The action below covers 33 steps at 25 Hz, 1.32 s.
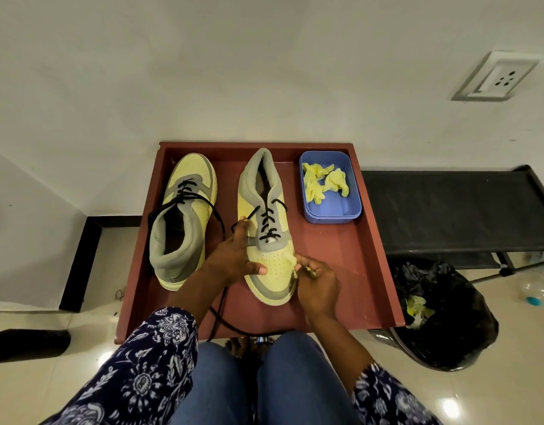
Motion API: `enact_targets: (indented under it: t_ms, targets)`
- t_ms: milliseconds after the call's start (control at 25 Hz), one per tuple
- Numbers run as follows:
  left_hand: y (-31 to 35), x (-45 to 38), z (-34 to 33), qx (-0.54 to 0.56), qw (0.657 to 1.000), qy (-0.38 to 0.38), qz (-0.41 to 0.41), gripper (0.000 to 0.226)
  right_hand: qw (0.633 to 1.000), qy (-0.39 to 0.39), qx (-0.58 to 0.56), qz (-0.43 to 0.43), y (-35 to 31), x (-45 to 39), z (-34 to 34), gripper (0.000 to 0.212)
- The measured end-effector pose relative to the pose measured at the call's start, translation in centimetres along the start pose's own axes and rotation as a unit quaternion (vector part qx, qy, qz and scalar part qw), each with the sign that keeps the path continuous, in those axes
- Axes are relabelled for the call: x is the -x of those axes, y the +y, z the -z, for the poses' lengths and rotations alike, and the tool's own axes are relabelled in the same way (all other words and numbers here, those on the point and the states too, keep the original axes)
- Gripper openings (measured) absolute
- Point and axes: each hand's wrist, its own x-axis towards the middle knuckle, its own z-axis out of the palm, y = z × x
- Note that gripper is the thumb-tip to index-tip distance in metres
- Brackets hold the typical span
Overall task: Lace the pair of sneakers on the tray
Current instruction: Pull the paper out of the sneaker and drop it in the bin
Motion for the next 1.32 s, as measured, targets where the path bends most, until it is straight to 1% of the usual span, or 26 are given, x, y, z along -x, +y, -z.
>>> enact_targets:
  t_ms: [240, 360, 560, 640, 920, 1000, 1200, 1320]
  targets:
    - [0.0, -0.1, 0.1, -0.022, 1.000, -0.009, 0.001, 0.109, 0.996, 0.000, -0.040, -0.086, -2.5, -4.7, -1.7, 0.023]
    - [0.0, -0.2, 0.0, -0.024, 1.000, -0.004, 0.005, 0.107, 0.992, -0.030, -0.056, -0.108, -3.6, -6.9, -2.9, 0.023]
    - [0.1, -0.4, -0.2, -0.025, 1.000, 0.005, 0.017, 0.103, 0.990, -0.103, -0.057, -0.080, -3.3, -7.8, -2.9, 0.028]
    - [0.3, -0.5, -0.2, -0.023, 1.000, 0.006, 0.020, 0.102, 0.990, -0.119, -0.051, -0.065, -2.8, -6.9, -2.2, 0.028]
    - [0.5, -0.6, -0.3, -0.036, 0.999, 0.005, 0.026, 0.101, 0.993, -0.107, 0.047, 0.026, -1.2, -1.8, 1.0, 0.030]
    - [0.6, -0.6, -0.3, -0.032, 0.999, 0.004, 0.028, 0.101, 0.991, -0.103, 0.073, 0.040, -1.0, 0.0, 1.7, 0.032]
    - [1.0, -0.4, -0.2, -0.022, 0.999, 0.008, 0.032, 0.096, 0.994, -0.066, 0.084, -0.002, -0.7, 3.0, 1.5, 0.029]
    - [1.2, -0.3, 0.0, -0.023, 0.999, 0.002, 0.034, 0.096, 0.993, -0.074, 0.093, -0.017, -0.5, 4.4, 1.0, 0.025]
